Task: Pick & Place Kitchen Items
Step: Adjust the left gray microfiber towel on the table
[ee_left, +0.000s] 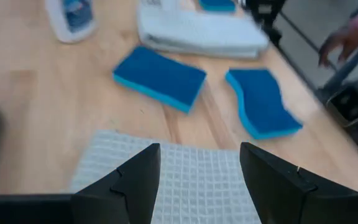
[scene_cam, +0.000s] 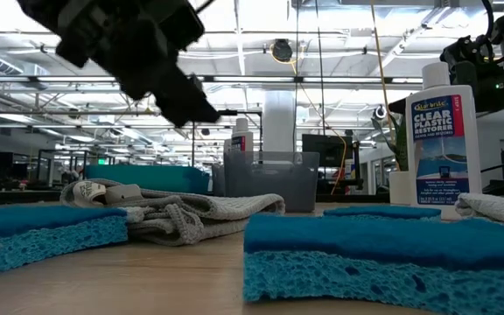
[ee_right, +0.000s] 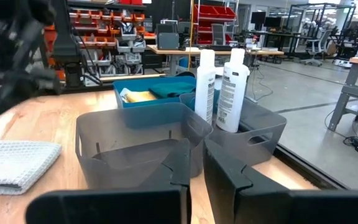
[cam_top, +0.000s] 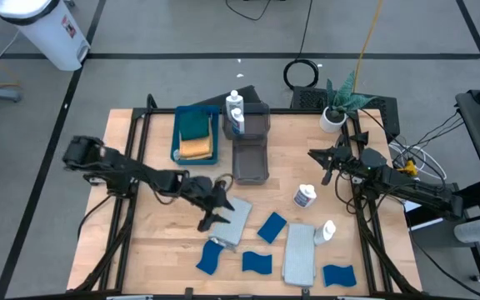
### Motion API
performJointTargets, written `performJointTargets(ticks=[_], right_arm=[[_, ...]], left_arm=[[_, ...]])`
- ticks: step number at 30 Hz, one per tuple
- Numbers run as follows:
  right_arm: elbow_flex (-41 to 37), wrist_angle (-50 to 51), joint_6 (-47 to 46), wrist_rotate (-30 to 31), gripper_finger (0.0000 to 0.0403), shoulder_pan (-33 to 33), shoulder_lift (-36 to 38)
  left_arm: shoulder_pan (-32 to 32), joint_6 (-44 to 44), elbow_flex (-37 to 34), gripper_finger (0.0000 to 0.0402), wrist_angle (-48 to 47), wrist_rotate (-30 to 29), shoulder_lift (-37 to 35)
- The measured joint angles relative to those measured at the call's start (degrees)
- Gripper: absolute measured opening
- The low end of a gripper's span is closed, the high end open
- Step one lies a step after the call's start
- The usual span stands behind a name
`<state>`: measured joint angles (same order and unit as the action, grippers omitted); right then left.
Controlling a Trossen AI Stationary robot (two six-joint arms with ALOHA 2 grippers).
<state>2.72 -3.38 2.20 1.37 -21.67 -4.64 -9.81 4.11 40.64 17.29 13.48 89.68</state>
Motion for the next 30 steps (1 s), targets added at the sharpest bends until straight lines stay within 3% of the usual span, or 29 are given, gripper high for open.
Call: performJointTargets(ticks=[7, 14, 26, 30], right_arm=[[0.00, -0.05, 0.00, 0.02, 0.0020, 0.02, -0.64], [-0.02, -0.19, 0.00, 0.01, 0.0020, 0.01, -0.61], [-0.01, -0.15, 0.00, 0.02, 0.0020, 0.01, -0.63], [-0.01, -0.16, 0.00, 0.02, 0.0020, 0.02, -0.63]], left_arm=[[-2.78, -3.61, 0.00, 0.0223, 3.06, -0.61, 10.45], [-3.03, -0.46, 0.33, 0.0223, -0.54, -7.94, 13.92], [-2.93, 6.51, 0.03, 0.0223, -29.26, -14.20, 1.31], [-2.93, 8.11, -0.17, 0.0223, -32.48, -15.65, -1.56]])
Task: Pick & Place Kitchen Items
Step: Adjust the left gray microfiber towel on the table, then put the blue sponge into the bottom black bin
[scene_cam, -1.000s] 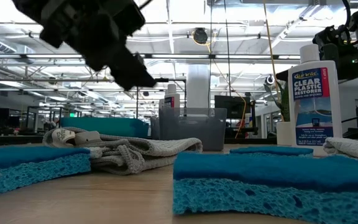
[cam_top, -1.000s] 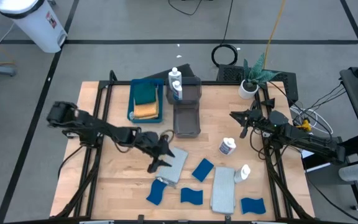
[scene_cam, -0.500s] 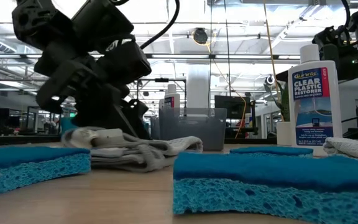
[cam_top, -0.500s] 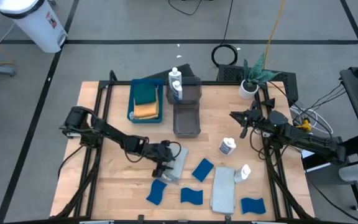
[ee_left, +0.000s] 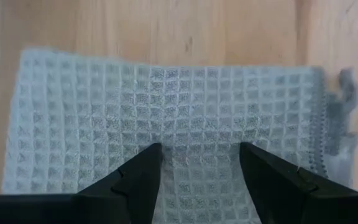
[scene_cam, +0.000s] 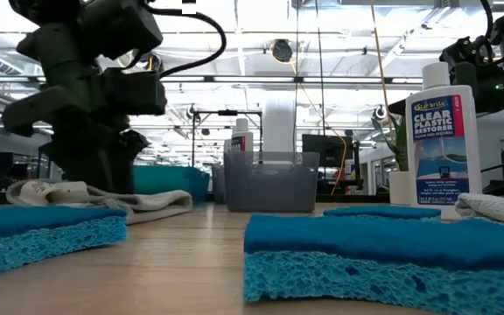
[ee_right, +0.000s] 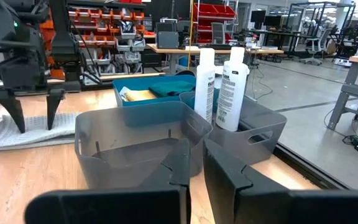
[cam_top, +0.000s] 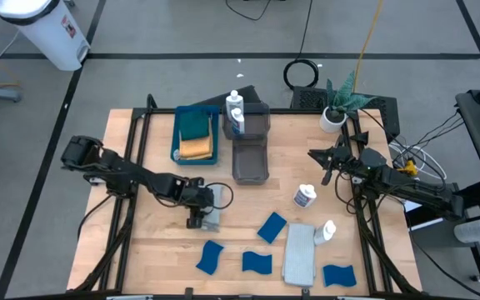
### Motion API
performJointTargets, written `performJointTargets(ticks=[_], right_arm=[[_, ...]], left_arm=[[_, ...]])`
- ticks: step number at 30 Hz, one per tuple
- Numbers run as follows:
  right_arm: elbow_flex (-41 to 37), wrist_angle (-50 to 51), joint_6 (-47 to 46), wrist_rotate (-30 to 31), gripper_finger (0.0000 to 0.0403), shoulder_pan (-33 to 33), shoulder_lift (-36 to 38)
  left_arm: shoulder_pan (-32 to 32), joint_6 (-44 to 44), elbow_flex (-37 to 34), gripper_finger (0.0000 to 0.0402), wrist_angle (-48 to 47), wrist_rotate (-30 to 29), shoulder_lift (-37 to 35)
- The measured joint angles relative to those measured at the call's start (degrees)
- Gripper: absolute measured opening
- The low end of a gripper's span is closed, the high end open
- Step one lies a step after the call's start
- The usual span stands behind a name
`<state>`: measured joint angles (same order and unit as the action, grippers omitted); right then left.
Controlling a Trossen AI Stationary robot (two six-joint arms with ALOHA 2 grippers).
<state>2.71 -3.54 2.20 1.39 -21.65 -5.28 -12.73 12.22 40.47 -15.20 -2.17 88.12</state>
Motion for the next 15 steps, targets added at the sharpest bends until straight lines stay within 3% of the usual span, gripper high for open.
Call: performJointTargets(ticks=[15], right_arm=[[-0.01, -0.01, 0.00, 0.00, 0.0020, -0.02, 0.00]], left_arm=[[-0.13, 1.70, 0.13, 0.0223, 2.76, 0.98, -8.81]])
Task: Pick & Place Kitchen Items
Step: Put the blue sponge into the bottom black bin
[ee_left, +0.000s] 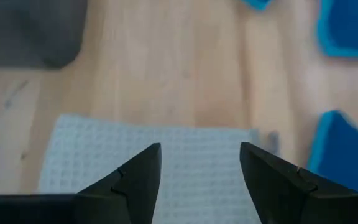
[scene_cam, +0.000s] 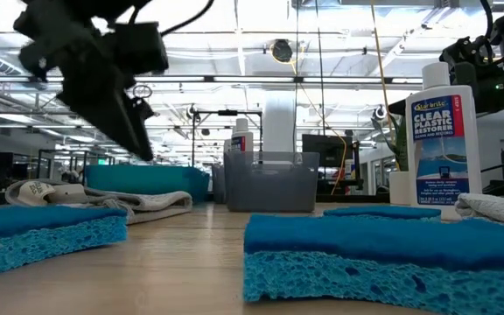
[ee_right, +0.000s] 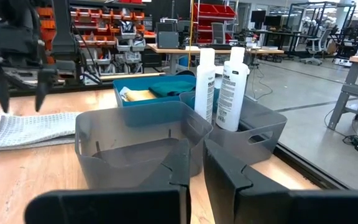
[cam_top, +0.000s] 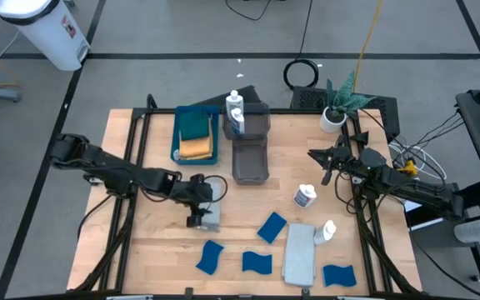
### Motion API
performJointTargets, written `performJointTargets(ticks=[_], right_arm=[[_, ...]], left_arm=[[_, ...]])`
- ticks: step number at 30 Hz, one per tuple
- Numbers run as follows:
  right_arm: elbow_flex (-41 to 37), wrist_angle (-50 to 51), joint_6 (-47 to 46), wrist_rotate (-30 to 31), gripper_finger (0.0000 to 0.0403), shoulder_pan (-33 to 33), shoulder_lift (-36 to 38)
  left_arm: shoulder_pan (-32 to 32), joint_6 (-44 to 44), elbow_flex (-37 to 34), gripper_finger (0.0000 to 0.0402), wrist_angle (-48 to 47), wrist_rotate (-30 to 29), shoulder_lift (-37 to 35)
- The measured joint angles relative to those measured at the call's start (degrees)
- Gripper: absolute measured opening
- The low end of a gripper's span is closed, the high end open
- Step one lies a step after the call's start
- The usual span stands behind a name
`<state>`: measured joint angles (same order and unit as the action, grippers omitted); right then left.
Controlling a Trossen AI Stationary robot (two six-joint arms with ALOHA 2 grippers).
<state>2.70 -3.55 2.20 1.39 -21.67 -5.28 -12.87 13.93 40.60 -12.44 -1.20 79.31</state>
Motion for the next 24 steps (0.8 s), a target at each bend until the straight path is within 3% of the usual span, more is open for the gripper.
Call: performJointTargets(ticks=[9, 17, 24], right_arm=[[0.00, -0.03, 0.00, 0.00, 0.0020, 0.00, 0.02], [0.00, -0.02, 0.00, 0.00, 0.0020, 0.00, 0.00], [0.01, 0.01, 0.00, 0.00, 0.0020, 0.01, -0.06]], left_arm=[[-1.75, 3.06, 0.07, 0.0223, 6.53, 3.73, -0.59], [-5.01, 4.61, 0.13, 0.0223, 11.06, 13.40, 0.42], [-12.15, 4.64, 0.11, 0.0223, 15.35, 10.11, 3.54]])
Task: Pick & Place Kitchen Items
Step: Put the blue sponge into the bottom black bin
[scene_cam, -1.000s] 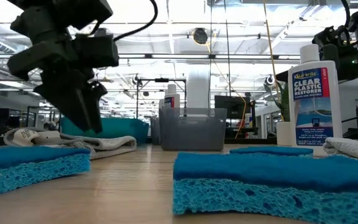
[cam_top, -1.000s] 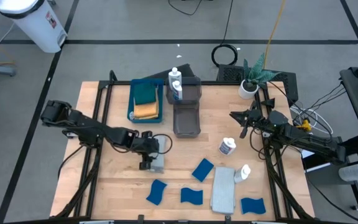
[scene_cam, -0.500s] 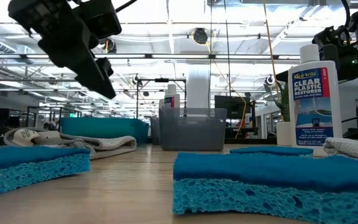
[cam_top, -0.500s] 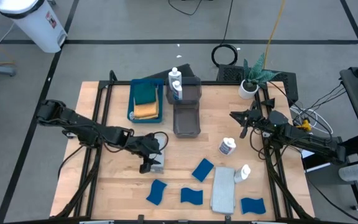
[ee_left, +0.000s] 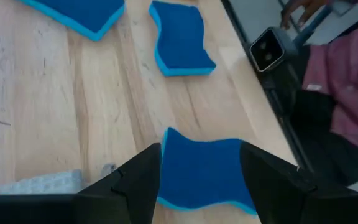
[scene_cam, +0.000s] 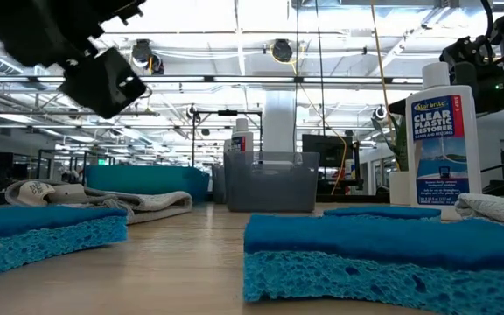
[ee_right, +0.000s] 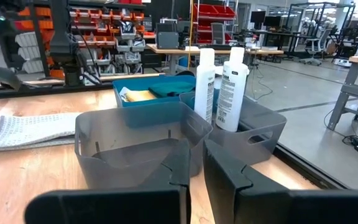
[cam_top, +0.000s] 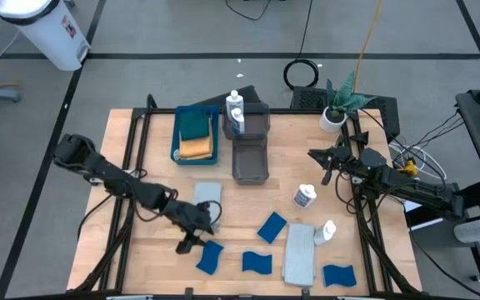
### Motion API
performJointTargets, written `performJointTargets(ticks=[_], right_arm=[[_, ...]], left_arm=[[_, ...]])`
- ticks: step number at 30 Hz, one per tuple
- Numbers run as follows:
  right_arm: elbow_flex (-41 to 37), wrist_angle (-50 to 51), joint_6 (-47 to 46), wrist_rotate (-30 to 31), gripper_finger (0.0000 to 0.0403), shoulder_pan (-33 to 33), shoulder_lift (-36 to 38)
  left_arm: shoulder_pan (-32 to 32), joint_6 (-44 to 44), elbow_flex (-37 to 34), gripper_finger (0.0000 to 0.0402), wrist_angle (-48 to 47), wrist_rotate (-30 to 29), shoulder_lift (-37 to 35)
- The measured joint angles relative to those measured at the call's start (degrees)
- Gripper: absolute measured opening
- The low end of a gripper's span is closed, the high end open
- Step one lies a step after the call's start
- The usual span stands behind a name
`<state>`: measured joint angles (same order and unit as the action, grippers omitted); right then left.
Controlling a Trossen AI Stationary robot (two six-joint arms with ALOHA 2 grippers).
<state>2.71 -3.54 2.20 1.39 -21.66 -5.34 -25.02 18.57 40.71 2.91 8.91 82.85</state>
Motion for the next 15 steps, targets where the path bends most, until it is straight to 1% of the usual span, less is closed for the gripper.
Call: performJointTargets(ticks=[3, 6, 13, 15], right_arm=[[0.01, -0.07, 0.00, 0.00, 0.0020, 0.00, -0.05], [0.01, 0.02, 0.00, 0.00, 0.0020, 0.00, -0.09], [0.01, 0.03, 0.00, 0.00, 0.0020, 0.01, -0.09], [0.01, -0.02, 0.00, 0.00, 0.0020, 0.00, -0.07]], left_arm=[[-1.61, 0.01, 0.00, 0.0223, 1.62, -2.87, 2.04], [-2.53, 0.68, 0.00, 0.0223, 2.84, -4.13, 4.72], [-2.91, 0.88, 0.00, 0.0223, 10.35, -2.37, 12.23], [-2.89, 1.01, 0.00, 0.0223, 11.09, -2.28, 14.15]])
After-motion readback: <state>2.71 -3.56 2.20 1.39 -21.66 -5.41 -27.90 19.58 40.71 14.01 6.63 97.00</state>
